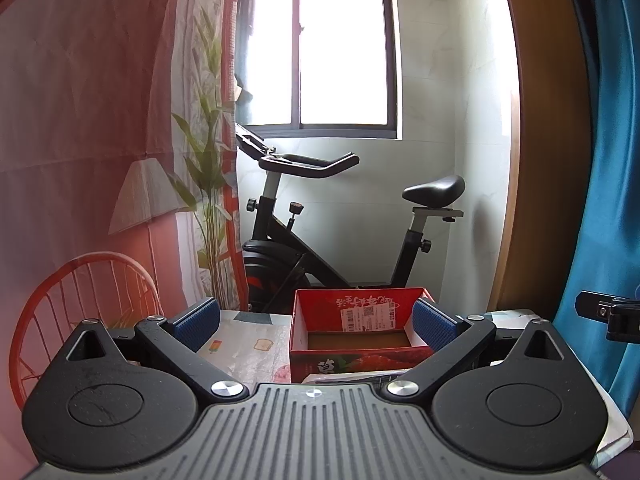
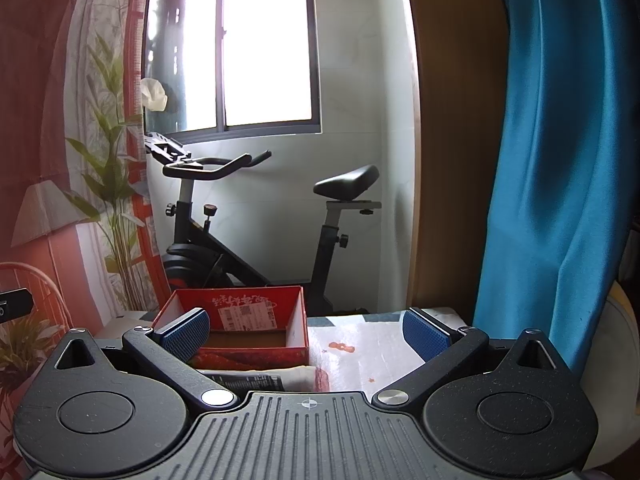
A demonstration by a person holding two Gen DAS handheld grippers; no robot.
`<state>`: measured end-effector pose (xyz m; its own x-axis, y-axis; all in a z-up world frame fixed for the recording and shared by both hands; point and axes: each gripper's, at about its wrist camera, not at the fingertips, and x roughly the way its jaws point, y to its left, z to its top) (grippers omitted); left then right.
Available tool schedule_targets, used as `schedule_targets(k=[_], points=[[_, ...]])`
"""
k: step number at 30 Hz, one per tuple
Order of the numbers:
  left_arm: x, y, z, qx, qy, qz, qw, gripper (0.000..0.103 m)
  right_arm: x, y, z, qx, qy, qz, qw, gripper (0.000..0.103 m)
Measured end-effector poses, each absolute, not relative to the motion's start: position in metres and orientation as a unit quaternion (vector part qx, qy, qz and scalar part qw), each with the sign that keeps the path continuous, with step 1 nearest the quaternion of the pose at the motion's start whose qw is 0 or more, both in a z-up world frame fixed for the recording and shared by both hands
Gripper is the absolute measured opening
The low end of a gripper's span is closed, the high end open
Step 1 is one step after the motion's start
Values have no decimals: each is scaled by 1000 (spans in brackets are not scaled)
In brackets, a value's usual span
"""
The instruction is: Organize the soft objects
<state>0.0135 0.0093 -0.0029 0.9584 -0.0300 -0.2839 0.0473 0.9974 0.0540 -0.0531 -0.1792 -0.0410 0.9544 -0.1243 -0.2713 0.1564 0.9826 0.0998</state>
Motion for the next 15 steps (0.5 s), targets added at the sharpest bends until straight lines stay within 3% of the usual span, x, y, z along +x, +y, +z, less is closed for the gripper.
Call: schedule_targets(k=[15], points=[[21,8,-8,36,150,-13,988,103,-46,-184,-45,73,140,-59,986,103]])
